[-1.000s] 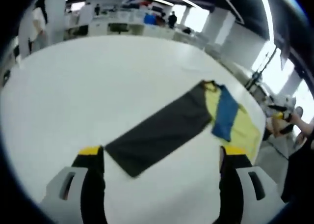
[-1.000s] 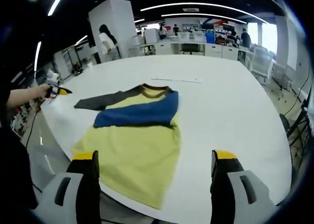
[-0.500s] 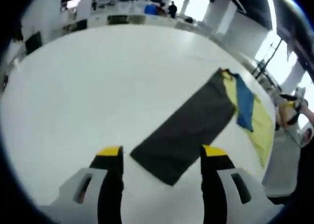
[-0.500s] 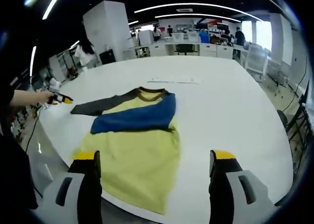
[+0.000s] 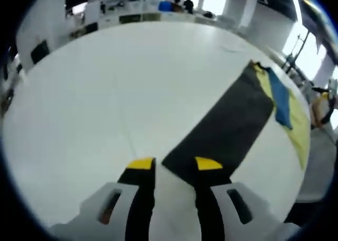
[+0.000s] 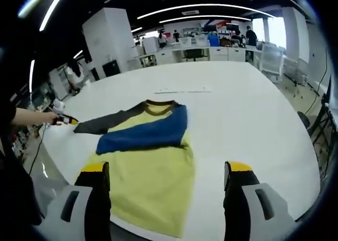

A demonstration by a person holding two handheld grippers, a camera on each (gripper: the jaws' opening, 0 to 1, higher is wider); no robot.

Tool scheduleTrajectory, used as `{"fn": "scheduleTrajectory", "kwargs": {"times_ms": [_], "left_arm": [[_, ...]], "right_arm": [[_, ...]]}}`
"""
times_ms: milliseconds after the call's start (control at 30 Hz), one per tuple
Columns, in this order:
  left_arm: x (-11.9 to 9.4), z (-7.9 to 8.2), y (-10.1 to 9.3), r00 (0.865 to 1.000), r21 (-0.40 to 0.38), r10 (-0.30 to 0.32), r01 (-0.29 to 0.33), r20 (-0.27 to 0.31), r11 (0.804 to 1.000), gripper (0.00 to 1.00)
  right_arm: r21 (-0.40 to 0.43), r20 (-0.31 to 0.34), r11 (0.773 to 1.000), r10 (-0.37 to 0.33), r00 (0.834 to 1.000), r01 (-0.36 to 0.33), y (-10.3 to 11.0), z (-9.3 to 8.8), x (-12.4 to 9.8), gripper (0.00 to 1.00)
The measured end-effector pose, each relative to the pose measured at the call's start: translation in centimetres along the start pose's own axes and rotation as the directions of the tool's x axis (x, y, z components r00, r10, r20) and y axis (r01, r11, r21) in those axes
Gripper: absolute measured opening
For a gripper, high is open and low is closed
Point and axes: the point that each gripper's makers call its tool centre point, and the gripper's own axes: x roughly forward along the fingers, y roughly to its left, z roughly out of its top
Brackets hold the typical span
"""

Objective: Fold the garment on the visible template until the final outline fits inside the template.

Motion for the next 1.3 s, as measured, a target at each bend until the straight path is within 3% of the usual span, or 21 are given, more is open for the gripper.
{"fn": "scheduleTrajectory", "kwargs": {"times_ms": [267, 400, 567, 700, 833, 1000, 1300], "left_arm": [[0.4, -0.2, 0.9, 0.999, 0.015, 0.027, -0.026, -0.024, 1.000, 0.17], [0.7, -0.6, 0.4, 0.997, 0.049, 0.031, -0.028, -0.066, 0.998, 0.14], [0.8, 0.1, 0.1, 0.997, 0.034, 0.040, -0.038, -0.066, 0.999, 0.12], [0.9, 0.2, -0.7, 0.997, 0.036, 0.032, -0.030, -0.074, 0.999, 0.00], [0.7, 0.2, -0.9, 0.994, 0.049, 0.067, -0.063, -0.092, 0.997, 0.00], [-0.2, 0.3, -1.5, 0.989, 0.025, 0.100, -0.098, -0.106, 0.995, 0.00], [-3.2, 2.5, -2.3, 0.987, -0.003, 0.144, -0.144, -0.072, 0.990, 0.00]], "right_arm": [[0.004, -0.005, 1.000, -0.008, 1.000, 0.008, -0.2, 0.0, 0.1, 0.87], [0.007, -0.004, 1.000, -0.015, 1.000, 0.015, -0.5, 0.0, -0.1, 0.87], [0.015, -0.008, 1.000, -0.019, 1.000, 0.019, -0.6, -0.2, -0.3, 0.87], [0.017, -0.003, 1.000, -0.016, 1.000, 0.017, -0.5, -0.3, -0.4, 0.86], [0.009, -0.005, 1.000, -0.011, 1.000, 0.011, -0.3, -0.3, -0.5, 0.86], [0.013, 0.009, 1.000, -0.014, 1.000, 0.014, -0.6, -0.1, -1.1, 0.86], [0.023, 0.028, 1.000, -0.004, 1.000, 0.003, -1.1, -0.4, -2.0, 0.85]]}}
